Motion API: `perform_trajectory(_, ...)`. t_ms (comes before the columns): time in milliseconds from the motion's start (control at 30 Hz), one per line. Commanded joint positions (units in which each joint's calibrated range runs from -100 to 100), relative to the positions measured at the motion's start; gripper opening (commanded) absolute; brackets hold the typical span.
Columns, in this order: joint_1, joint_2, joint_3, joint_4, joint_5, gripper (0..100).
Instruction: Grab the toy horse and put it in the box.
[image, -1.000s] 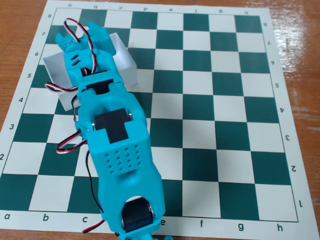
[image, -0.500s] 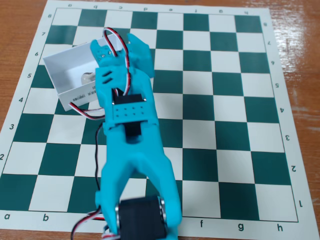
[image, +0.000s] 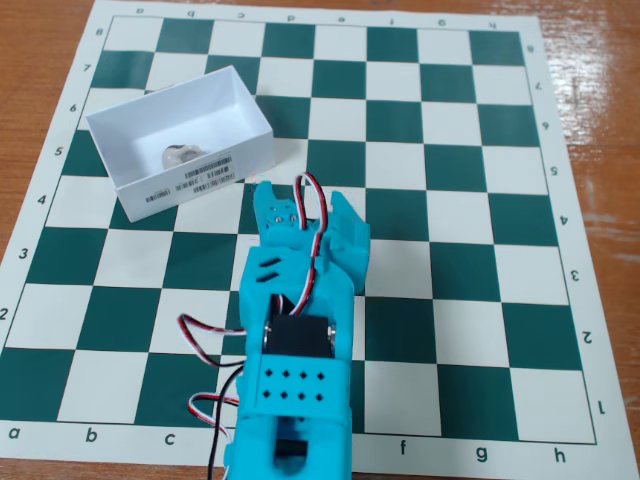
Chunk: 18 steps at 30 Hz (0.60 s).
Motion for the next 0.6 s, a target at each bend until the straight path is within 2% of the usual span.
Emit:
perform_trajectory(0, 1.52, -7.66, 4.62, 3.99, -0.75, 26)
perform_trajectory(233, 2.87, -15.01, 6.71, 18.20, -3.29, 26)
perform_trajectory(567, 3.73, -22.71, 6.71, 43.94, -4.80, 26)
